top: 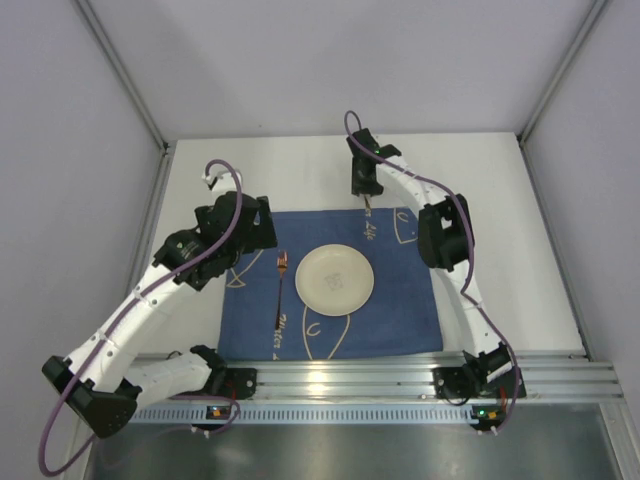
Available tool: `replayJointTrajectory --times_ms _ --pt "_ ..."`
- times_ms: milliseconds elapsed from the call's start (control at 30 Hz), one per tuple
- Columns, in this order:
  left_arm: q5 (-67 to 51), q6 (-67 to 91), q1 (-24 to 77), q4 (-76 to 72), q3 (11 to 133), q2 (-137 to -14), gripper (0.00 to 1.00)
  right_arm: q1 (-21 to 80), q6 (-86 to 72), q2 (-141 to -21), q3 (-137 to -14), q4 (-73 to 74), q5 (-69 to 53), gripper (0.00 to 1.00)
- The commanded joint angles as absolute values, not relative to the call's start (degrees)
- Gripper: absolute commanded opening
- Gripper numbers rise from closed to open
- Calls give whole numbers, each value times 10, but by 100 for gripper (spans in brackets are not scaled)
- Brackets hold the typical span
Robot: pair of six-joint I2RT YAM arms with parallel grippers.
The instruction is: Set the dinner table for one person
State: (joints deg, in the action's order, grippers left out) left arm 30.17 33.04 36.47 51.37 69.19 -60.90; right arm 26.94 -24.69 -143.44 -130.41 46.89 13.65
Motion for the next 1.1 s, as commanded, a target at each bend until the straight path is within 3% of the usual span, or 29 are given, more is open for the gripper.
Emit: replayJointTrajectory --times_ms 0,167,200,233,300,567,667,800,833,1067 --pt "291 315 349 481 692 -607 99 269 -237 -1410 -1331 438 133 41" --pt "276 312 326 470 684 -610 98 270 -230 -1468 -1387 492 138 40" --pt "272 310 323 470 684 -611 98 269 -228 -1480 -1397 509 140 35" --pt "269 310 318 468 683 -611 98 269 -226 -1491 -1409 532 142 21" --pt "258 309 303 464 682 -611 99 272 -215 -1502 -1405 544 155 16" --pt "220 306 258 447 676 -612 98 280 -201 -1497 -1398 556 176 26" --pt "215 308 255 446 676 -613 99 280 -199 -1500 -1399 555 174 25" --pt "213 308 254 446 679 -617 98 276 -197 -1503 -1398 552 159 11" --pt "212 308 254 446 683 -617 99 274 -199 -1502 -1395 548 154 0" --pt "209 291 253 451 717 -639 98 268 -189 -1457 -1387 512 146 0"
